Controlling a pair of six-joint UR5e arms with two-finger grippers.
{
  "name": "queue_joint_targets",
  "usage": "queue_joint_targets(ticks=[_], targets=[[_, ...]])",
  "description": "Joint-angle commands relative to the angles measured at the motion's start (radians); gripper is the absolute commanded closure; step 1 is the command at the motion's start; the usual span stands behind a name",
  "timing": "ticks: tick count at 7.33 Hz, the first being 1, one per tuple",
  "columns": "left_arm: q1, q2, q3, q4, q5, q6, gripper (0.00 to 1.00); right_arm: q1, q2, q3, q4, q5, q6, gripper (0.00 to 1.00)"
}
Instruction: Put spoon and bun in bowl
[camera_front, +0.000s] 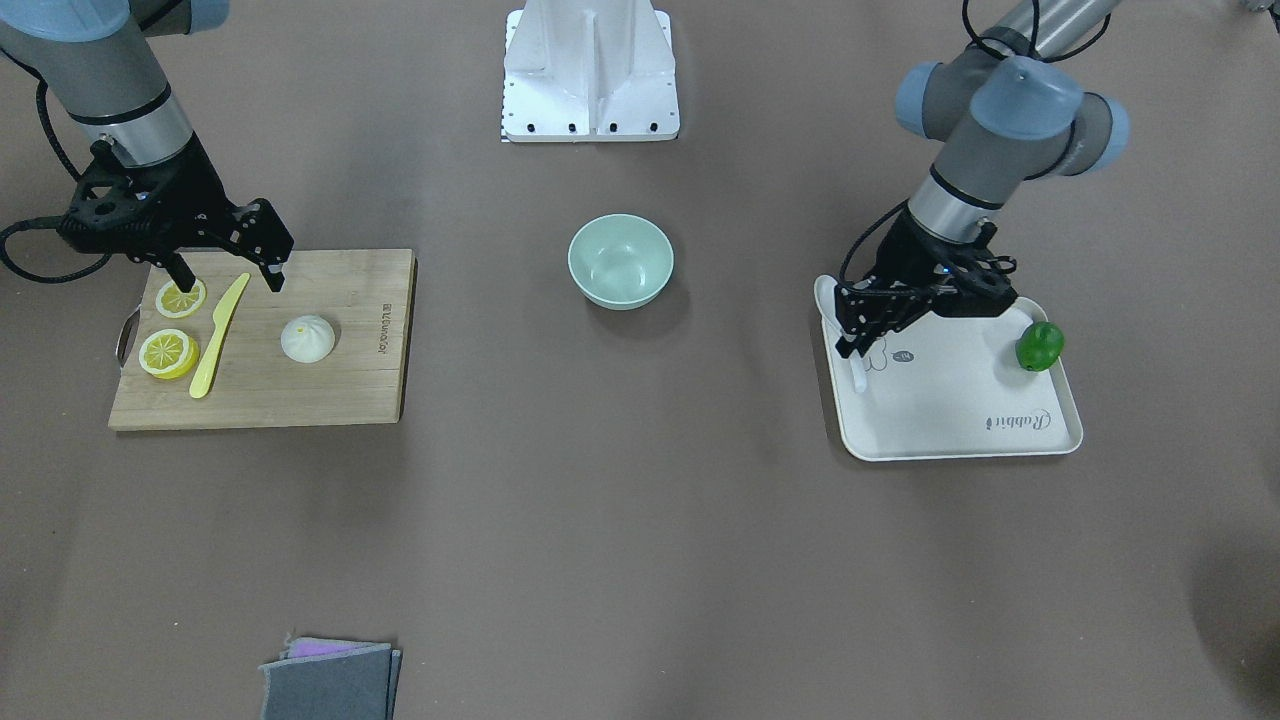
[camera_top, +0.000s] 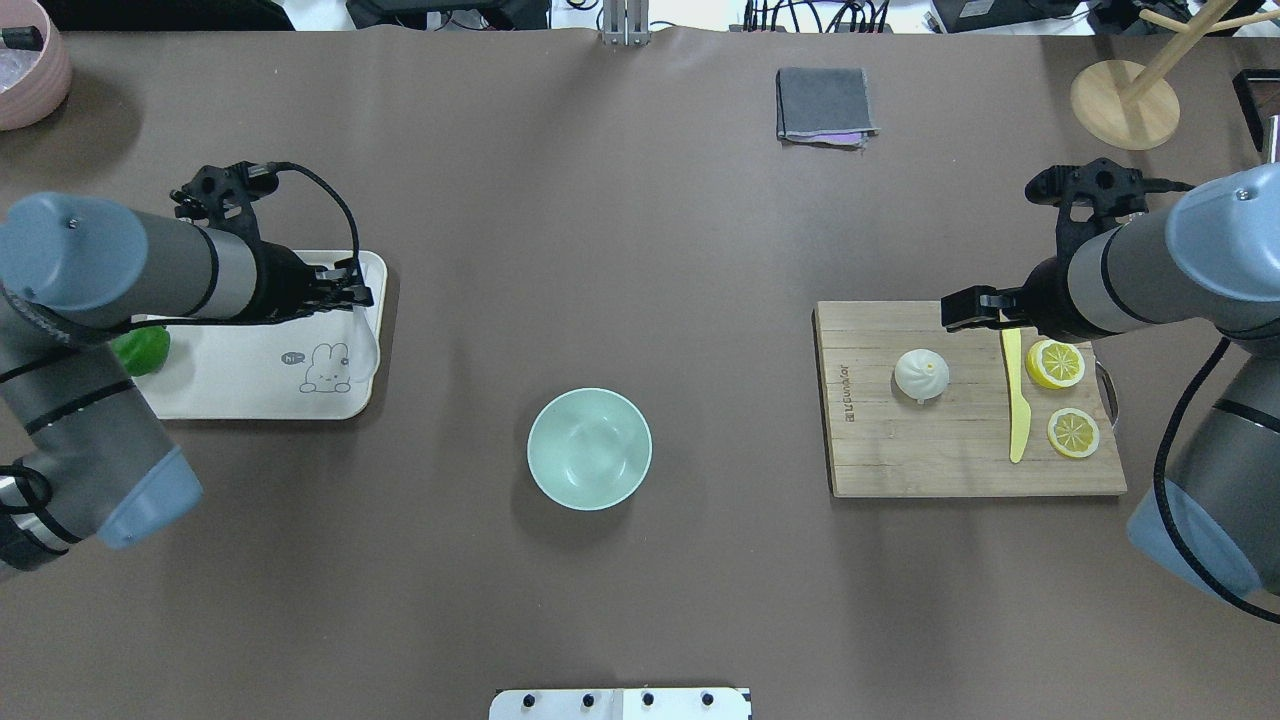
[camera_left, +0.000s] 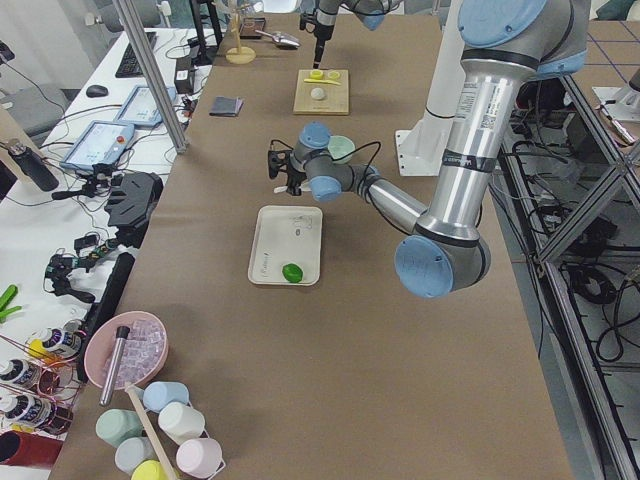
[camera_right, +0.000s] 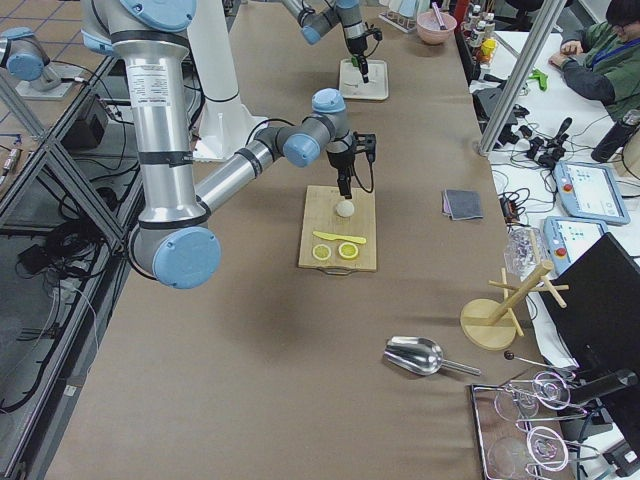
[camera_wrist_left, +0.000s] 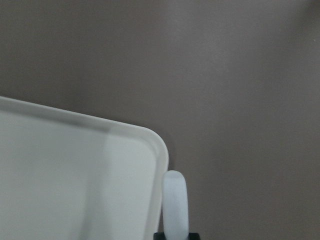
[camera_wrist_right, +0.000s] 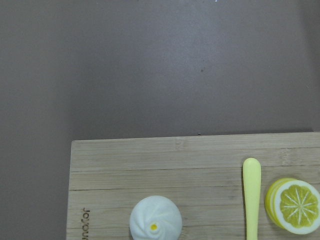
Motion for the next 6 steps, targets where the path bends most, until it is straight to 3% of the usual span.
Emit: queue_joint_targets(ticks=[1, 6], targets=[[0.124, -0.1, -0.004, 0.002, 0.105, -0.144, 1.0, -0.004, 0.002, 0.001, 0.0, 0.0, 0.0, 0.0], [0.283, -0.195, -0.007, 0.045, 0.243, -0.192, 1.0, -0.009, 0.004, -0.001, 0.0, -0.002, 0.002, 0.0]])
